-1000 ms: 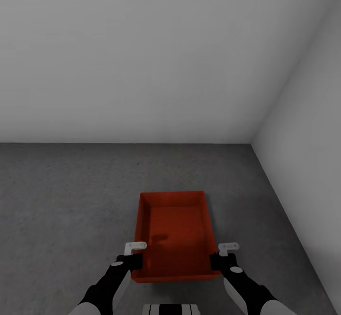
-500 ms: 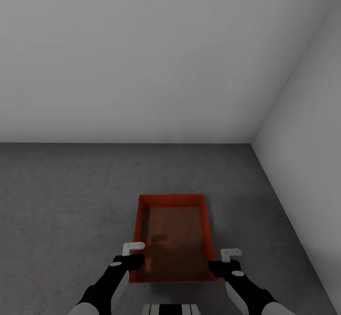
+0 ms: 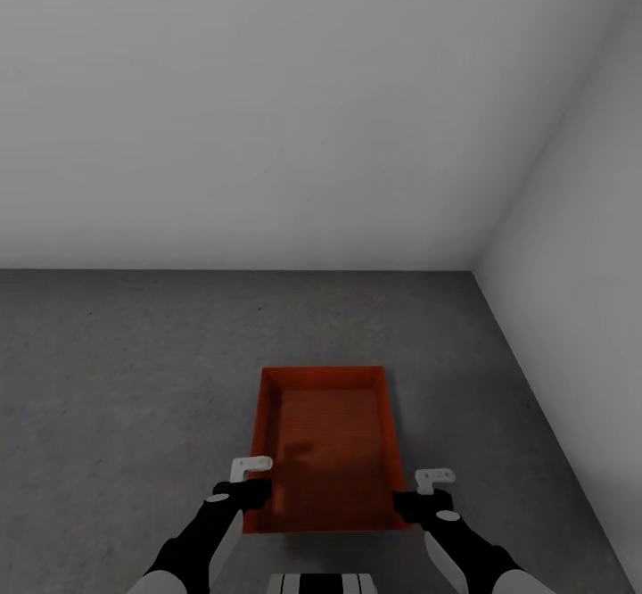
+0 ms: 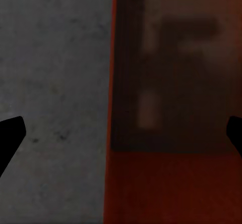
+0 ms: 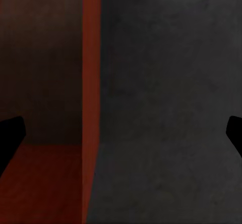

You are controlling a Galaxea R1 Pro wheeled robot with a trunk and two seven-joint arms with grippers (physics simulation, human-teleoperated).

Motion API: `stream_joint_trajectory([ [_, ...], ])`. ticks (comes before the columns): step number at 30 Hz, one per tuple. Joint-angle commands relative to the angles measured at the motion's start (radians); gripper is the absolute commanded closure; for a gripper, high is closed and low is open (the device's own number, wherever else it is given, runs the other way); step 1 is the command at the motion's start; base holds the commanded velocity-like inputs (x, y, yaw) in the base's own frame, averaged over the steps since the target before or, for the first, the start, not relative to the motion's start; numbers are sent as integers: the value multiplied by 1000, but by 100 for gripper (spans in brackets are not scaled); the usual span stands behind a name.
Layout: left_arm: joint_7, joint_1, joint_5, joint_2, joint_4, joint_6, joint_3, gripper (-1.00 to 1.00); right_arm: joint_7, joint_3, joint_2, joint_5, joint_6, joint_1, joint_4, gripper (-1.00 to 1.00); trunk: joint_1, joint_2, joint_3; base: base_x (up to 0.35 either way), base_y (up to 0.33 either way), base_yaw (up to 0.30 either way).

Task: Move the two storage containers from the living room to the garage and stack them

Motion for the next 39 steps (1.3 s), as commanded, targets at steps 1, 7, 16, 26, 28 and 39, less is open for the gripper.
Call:
stream_joint_trajectory([
  [1,1,0,0,-1,-2,6,3,-100,-7,8,-1,-7,3,0,-2,-100,0,0,-1,0,0,0],
  [7,-5,0,1,-1,-13,6,1,-100,-8,8,-3,-7,1,0,-3,-100,0,0,-1,0,0,0],
  [16,-13,0,2,0,-68,7,-3,-100,-8,12,-4,-6,-4,0,-7,-100,0,0,-1,0,0,0],
  [26,-14,0,3,0,-71,8,-3,-100,-8,12,-5,-5,-4,0,-7,-100,0,0,-1,0,0,0],
  [28,-14,0,3,0,-72,9,-3,-100,-8,11,-5,-4,-3,0,-7,-100,0,0,-1,0,0,0],
  [39,-14,0,4,-1,-71,15,-5,-100,-8,12,-6,-4,3,0,-7,-100,0,0,-1,0,0,0],
])
